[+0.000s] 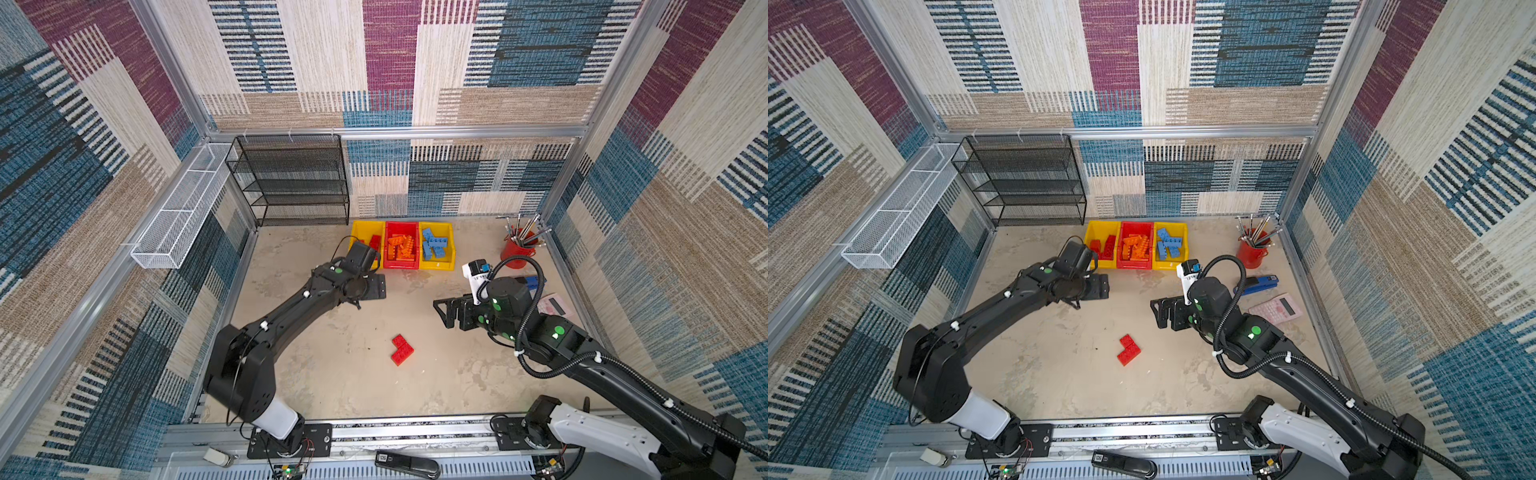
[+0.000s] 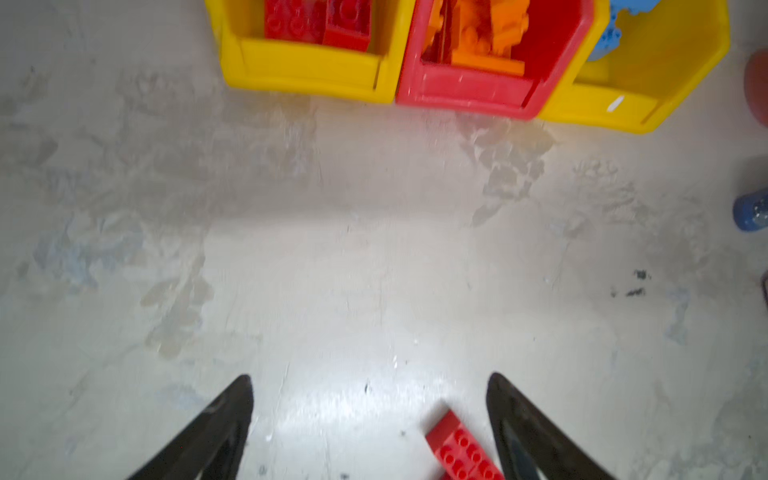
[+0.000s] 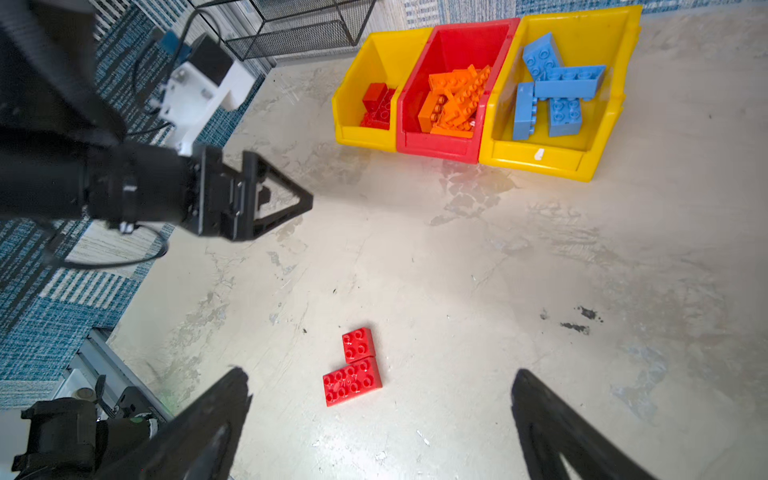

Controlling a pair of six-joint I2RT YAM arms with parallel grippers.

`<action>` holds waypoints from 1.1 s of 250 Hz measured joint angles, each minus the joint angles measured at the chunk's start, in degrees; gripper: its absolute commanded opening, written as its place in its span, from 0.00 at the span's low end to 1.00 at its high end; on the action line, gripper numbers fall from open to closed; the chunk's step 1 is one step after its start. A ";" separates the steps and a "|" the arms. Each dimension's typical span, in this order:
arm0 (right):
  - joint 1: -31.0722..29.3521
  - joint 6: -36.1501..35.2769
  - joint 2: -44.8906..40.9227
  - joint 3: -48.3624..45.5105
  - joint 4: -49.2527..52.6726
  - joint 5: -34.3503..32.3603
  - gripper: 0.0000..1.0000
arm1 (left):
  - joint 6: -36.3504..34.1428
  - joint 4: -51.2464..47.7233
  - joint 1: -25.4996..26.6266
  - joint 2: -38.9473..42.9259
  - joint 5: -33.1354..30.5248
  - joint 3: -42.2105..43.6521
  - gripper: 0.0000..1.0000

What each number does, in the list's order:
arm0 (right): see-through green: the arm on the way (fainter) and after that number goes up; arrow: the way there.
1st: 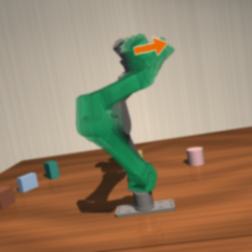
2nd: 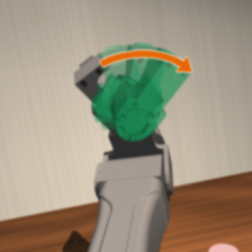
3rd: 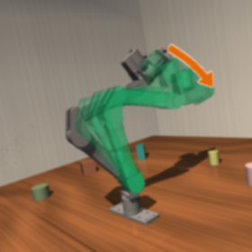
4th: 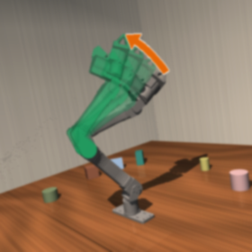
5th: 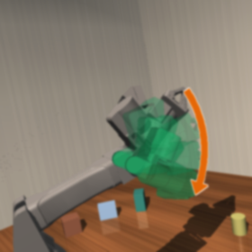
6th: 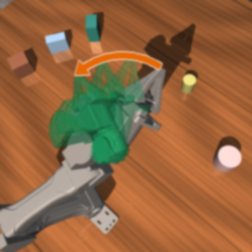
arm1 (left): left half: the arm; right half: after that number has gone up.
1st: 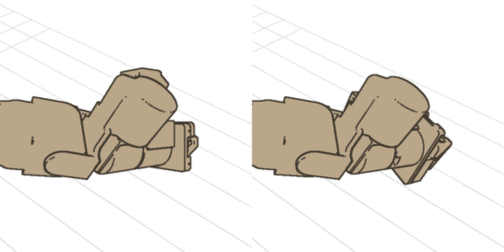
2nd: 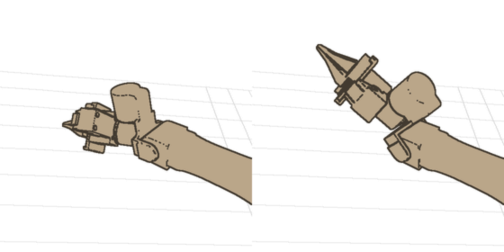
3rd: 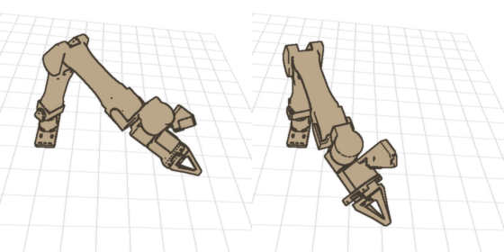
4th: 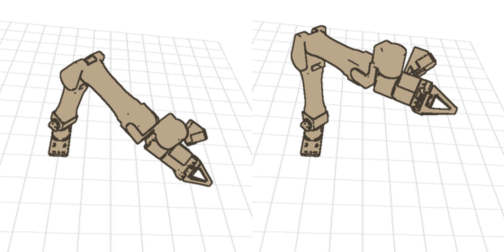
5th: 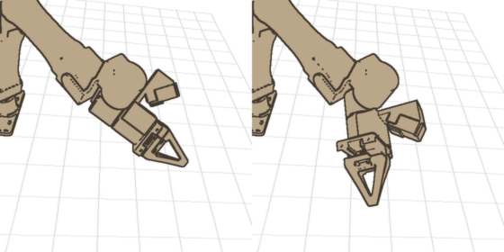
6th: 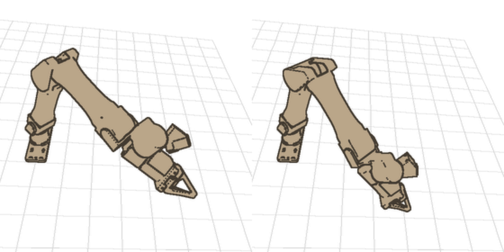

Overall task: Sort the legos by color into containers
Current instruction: 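Move the left gripper to the L-shaped red brick pair and grasp the 2x4 brick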

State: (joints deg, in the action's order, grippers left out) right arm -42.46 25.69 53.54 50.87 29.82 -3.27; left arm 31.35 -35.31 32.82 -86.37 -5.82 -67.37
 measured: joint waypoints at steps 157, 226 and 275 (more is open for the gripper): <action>-0.07 3.85 -6.97 -6.03 0.13 0.26 0.99 | 7.34 5.77 24.24 5.38 -1.29 16.46 0.86; -0.07 5.09 -10.56 -7.23 1.88 0.11 0.99 | 3.34 6.86 25.81 -2.32 0.07 14.40 0.79; -0.07 5.70 -12.02 -8.20 2.62 -0.26 0.99 | 2.93 9.49 25.81 -7.39 1.62 14.34 0.67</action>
State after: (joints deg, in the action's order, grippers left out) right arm -42.52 31.40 41.52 42.68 32.45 -3.53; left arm 34.28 -25.82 58.63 -93.76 -4.21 -53.04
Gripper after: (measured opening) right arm 0.993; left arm 0.720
